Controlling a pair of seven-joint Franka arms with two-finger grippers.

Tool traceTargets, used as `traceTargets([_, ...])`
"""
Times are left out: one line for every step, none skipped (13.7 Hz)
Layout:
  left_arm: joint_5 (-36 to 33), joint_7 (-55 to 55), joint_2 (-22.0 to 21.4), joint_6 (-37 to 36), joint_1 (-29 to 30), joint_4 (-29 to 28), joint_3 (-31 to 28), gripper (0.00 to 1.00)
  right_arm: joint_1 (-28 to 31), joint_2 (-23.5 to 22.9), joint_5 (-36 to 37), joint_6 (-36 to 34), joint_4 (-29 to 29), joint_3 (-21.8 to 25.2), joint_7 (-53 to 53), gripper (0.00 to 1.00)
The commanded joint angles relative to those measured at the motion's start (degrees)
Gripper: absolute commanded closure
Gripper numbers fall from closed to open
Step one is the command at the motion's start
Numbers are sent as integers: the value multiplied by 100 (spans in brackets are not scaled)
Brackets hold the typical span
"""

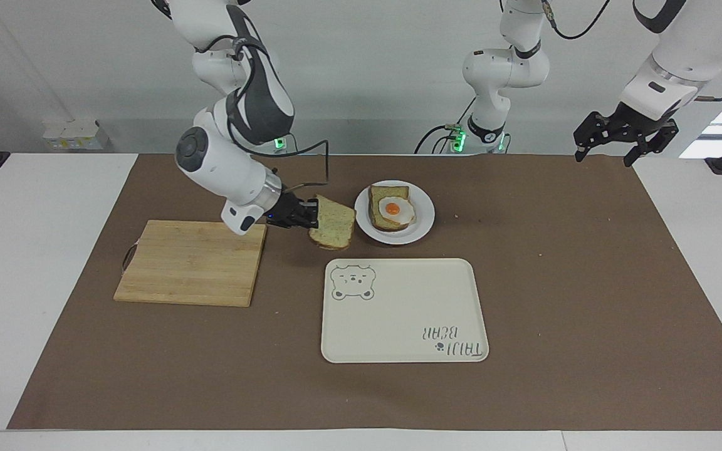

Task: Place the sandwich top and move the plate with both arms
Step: 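Lift the bread slice with the right gripper toward the egg toast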

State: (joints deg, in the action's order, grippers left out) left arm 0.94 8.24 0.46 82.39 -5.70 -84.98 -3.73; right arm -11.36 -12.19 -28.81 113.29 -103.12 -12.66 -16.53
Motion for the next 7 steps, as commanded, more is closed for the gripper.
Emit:
traceTargets([29,-24,-46,-30,-1,26,-23,0,-313,269,-518,272,-331,18,-245,100])
traceTargets([29,-16,-46,-30,-1,26,-23,0,-471,269,-590,359,-427,10,-298,100])
traceTargets([29,-16,-46,-30,-10,26,-23,0,-664,269,-608,552,-524,9,-333,100])
traceTargets([29,-16,-46,-39,-10,26,-23,0,-822,269,-626,710,-630,9,-342,100])
traceTargets([29,-16,-46,-31,-10,26,-23,0,-937,278,-626,729,-692,9,-334,100])
traceTargets([29,-24,-46,-30,-10,26,-23,0,-964,322,-617,729,-788,18,-308,100])
traceTargets([29,-16,-46,-30,-10,26,-23,0,-965,374,-617,738,-858,18,-229,100])
